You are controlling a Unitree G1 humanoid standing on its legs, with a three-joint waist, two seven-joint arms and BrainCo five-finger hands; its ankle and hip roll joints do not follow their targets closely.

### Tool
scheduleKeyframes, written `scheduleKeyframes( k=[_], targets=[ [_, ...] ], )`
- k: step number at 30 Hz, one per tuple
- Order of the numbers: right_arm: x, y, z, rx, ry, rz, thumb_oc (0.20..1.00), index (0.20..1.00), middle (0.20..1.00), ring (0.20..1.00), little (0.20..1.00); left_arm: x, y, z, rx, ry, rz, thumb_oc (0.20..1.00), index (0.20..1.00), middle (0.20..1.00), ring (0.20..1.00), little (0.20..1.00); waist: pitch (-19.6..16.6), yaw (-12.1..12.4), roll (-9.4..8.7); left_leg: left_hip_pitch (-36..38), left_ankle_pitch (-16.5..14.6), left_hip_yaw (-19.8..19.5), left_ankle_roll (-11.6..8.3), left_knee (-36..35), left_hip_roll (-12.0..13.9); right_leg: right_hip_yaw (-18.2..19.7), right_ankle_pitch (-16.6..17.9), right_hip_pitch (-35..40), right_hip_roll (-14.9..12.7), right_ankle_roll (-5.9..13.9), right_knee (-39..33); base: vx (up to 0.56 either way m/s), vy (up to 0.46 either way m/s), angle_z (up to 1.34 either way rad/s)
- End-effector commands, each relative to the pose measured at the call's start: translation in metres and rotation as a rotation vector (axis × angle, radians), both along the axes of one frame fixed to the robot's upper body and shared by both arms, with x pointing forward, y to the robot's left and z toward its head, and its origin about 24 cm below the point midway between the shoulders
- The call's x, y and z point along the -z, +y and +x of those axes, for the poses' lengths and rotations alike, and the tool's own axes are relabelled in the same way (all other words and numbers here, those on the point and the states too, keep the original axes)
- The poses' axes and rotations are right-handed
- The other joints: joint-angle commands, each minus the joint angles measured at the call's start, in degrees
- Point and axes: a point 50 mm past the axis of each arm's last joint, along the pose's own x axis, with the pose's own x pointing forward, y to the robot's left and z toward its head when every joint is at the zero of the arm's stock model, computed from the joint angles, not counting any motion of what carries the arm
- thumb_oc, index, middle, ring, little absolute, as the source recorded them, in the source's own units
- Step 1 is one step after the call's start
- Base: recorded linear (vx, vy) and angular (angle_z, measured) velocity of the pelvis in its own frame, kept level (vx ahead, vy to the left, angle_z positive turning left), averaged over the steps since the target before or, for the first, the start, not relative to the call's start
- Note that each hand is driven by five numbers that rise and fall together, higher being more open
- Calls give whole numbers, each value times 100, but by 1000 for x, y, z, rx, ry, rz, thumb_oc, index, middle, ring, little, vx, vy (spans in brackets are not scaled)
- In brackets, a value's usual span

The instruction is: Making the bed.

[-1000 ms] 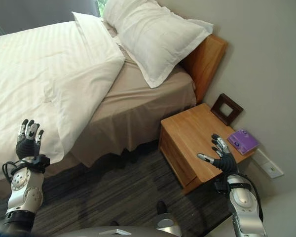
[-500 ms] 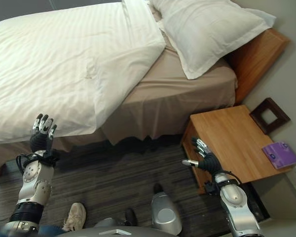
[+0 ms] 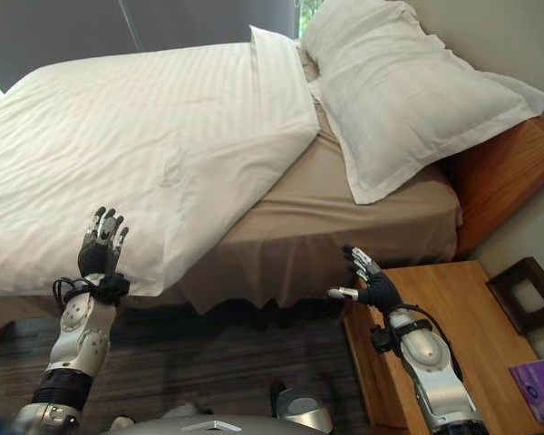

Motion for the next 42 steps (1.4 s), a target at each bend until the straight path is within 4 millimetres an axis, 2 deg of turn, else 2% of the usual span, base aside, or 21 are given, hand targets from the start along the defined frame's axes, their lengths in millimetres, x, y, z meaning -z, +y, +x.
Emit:
scheduleKeyframes(
  k=[1,2,4,6,9,11,12,13,15,17,18,22,25,33,34,35,38,42],
  targets=[
    [-14,-5,2,10,-88,28,1000,1000,1000,1000,1000,-40,16,8,-7,-140,178,1000,1000,1000,1000,1000,23,130,100,575,1133,-9,211,-1633,-333,233,110,-159,-333,740,-53,192,161,-3],
    [-14,-3,1,-12,-85,20,1000,1000,1000,1000,1000,-43,20,5,-23,-148,192,1000,1000,1000,1000,1000,36,153,158,595,1143,-221,232,-1777,-402,290,90,-191,-309,748,-20,166,129,-33],
    [-9,-2,-2,-25,-56,18,1000,1000,1000,1000,1000,-51,26,6,-33,-175,207,1000,1000,1000,1000,1000,-45,31,227,867,1077,-9,234,-2132,-425,353,59,-157,-295,753,-99,121,94,-55],
    [-9,-2,-4,-28,-56,24,1000,1000,1000,1000,1000,-56,29,8,-38,-191,223,1000,1000,1000,1000,1000,-70,13,273,1038,1112,63,230,-2293,-444,410,77,-148,-274,773,-170,106,105,-41],
    [-1,0,-12,-32,-15,48,1000,1000,1000,1000,1000,-76,41,17,-63,-220,294,1000,1000,1000,1000,1000,-177,-122,326,1280,917,343,337,-2590,-582,544,159,-126,-352,899,-389,133,193,-37],
    [3,1,-16,-53,14,59,1000,1000,1000,1000,1000,-85,66,28,-97,-106,503,1000,1000,1000,1000,1000,-165,-233,352,1290,832,488,378,-2590,-638,642,196,-192,-389,978,-389,62,170,-32],
    [5,3,-18,-88,36,53,1000,1000,1000,1000,1000,-97,82,39,-109,-29,635,1000,1000,1000,1000,1000,-136,-339,387,1257,818,553,391,-2590,-663,711,222,-257,-400,1014,-376,10,105,-24],
    [5,3,-18,-85,34,55,1000,1000,1000,1000,1000,-98,82,40,-107,-32,637,1000,1000,1000,1000,1000,-130,-320,376,1253,817,556,392,-2590,-664,714,221,-264,-401,1015,-373,-1,115,-8],
    [5,10,-20,-147,53,65,1000,1000,1000,1000,1000,-121,96,63,-147,34,699,1000,1000,1000,1000,1000,-21,-460,394,1117,797,660,403,-2590,-700,784,280,-458,-412,1084,-369,-67,96,-15],
    [5,11,-20,-155,56,72,1000,1000,1000,1000,1000,-129,100,68,-162,49,714,1000,1000,1000,1000,1000,36,-494,391,1053,805,688,404,-2590,-702,808,304,-544,-413,1099,-368,-112,58,-14],
    [6,14,-19,-174,69,81,1000,1000,1000,1000,1000,-146,107,77,-207,69,728,1000,1000,1000,1000,1000,186,-592,389,882,829,751,402,-2590,-711,851,374,-761,-407,1141,-373,-151,53,-16],
    [7,17,-15,-184,76,102,1000,1000,1000,1000,1000,-163,106,87,-236,41,658,1000,1000,1000,1000,1000,325,-644,368,570,880,837,391,-2590,-699,921,495,-1144,-398,1170,-373,-114,48,-18],
    [3,21,-10,-208,62,119,1000,1000,1000,1000,1000,-187,106,92,-271,-21,608,1000,1000,1000,1000,1000,506,-711,319,307,906,916,380,-2590,-669,986,584,-1443,-382,1205,-399,-59,34,-18],
    [3,23,-10,-211,69,142,1000,1000,1000,1000,1000,-211,123,85,-412,-73,482,1000,1000,1000,1000,1000,807,-732,166,-57,962,1036,352,-2590,-620,1090,654,-1906,-287,1213,-359,-12,8,-14],
    [1,24,-7,-213,55,141,1000,1000,1000,1000,1000,-222,128,81,-463,-96,478,1000,1000,1000,1000,1000,892,-742,135,-179,974,1073,339,-2590,-611,1123,696,-2043,-277,1208,-361,-32,-2,-6],
    [0,24,-7,-213,55,141,1000,1000,1000,1000,1000,-223,129,81,-464,-97,479,1000,1000,1000,1000,1000,888,-740,134,-189,975,1076,339,-2590,-611,1126,697,-2055,-275,1208,-359,-34,0,-5],
    [-2,23,-6,-188,34,156,1000,1000,1000,1000,1000,-230,146,67,-567,-132,380,1000,1000,1000,1000,1000,1004,-749,72,-405,993,1159,309,-2590,-596,1177,809,-2272,-246,1213,-436,-17,-9,-6],
    [-1,22,-3,-166,30,164,1000,1000,1000,1000,1000,-228,151,64,-559,-96,398,1000,1000,1000,1000,1000,1111,-748,72,-581,1024,1193,288,-2590,-595,1212,859,-2436,-209,1199,-478,-4,-19,-11]
  ],
)
